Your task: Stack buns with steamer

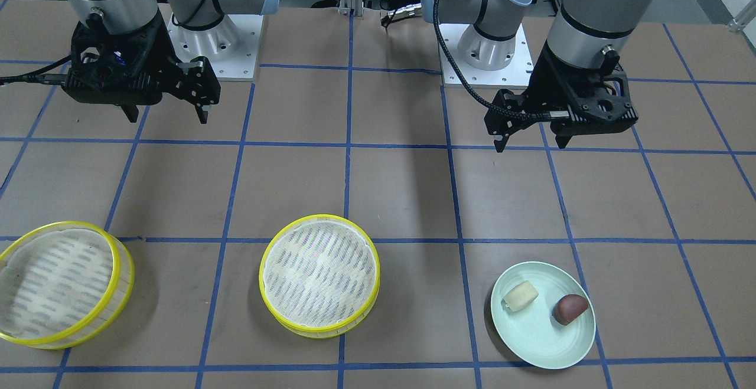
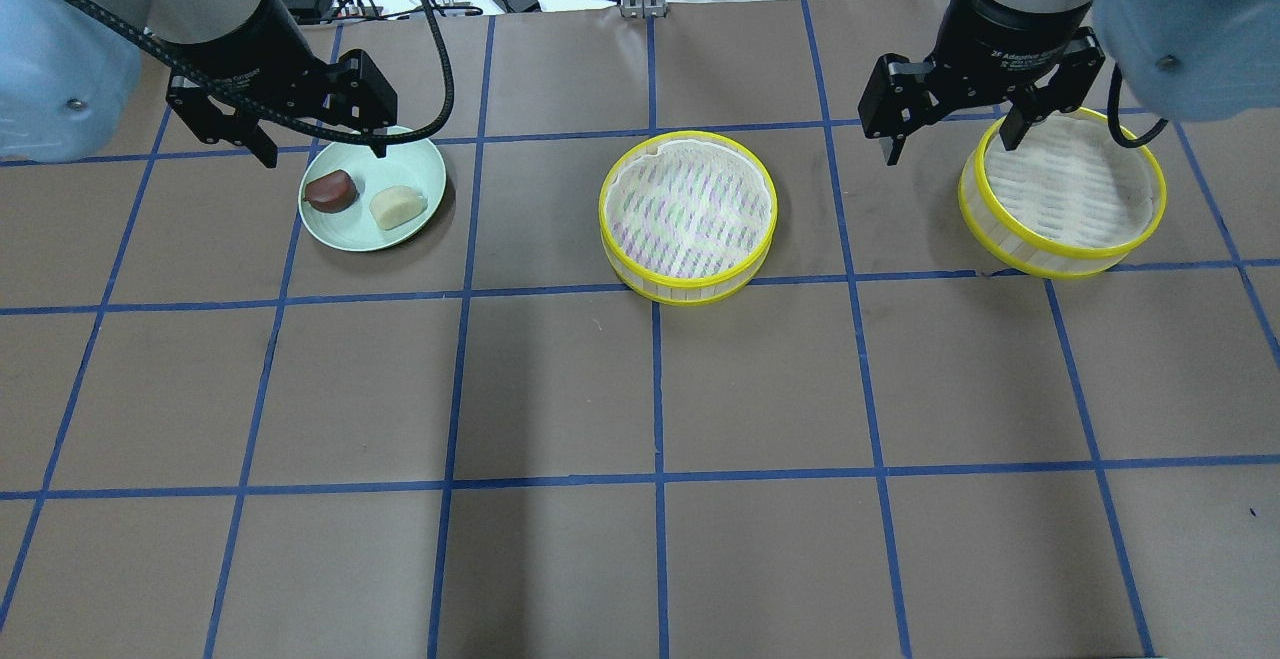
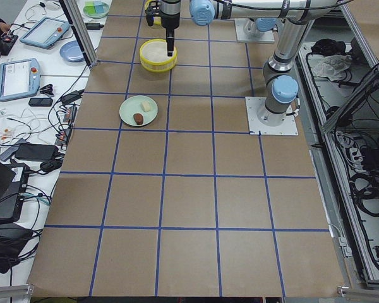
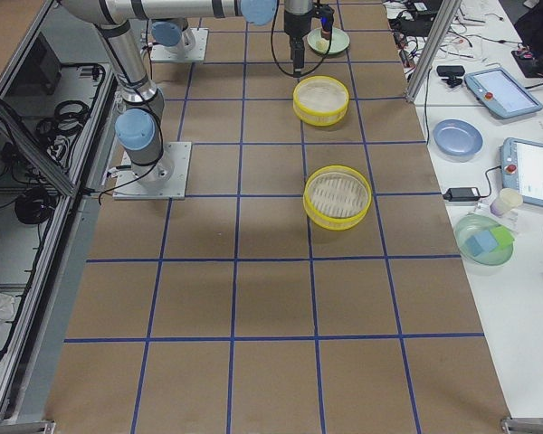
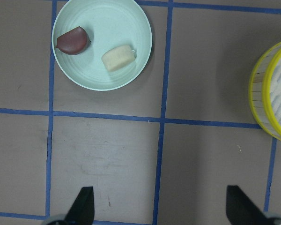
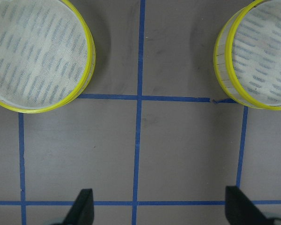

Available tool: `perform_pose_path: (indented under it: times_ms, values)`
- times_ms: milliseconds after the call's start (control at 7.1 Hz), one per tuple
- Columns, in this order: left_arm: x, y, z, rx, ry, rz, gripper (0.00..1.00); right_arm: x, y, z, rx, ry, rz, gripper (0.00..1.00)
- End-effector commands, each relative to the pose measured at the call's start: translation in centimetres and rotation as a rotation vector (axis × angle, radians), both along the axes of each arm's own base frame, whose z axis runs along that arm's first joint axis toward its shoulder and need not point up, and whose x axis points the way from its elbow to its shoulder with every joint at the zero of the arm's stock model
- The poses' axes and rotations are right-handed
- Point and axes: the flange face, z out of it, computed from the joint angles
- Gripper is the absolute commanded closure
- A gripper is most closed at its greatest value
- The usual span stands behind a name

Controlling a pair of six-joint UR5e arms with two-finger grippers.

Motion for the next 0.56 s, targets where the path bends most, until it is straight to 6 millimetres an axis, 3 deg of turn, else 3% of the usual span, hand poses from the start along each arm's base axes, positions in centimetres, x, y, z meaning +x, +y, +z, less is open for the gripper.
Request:
perform_pose_path:
  times_ms: [0,141,282,423]
  values:
    - [0.8,-0.7,-0.4,-0.003,-0.002,0.008,0.0,0.1,-0.2,-0.2,-0.004,-0.013,-0.006,0.0]
    - [1.3,-1.7,-1.5,0.0,-0.003,0.014,0.0,0.1,-0.3,-0.2,-0.004,-0.013,-0.004,0.0]
    - [1.8,-2.8,-4.0,0.034,-0.014,0.025,0.0,0.1,-0.2,-0.2,-0.002,-0.015,-0.009,0.0]
    - [3.7,-5.1,-8.8,-0.014,-0.02,0.043,0.0,0.2,-0.3,-0.4,-0.003,-0.016,-0.009,0.0]
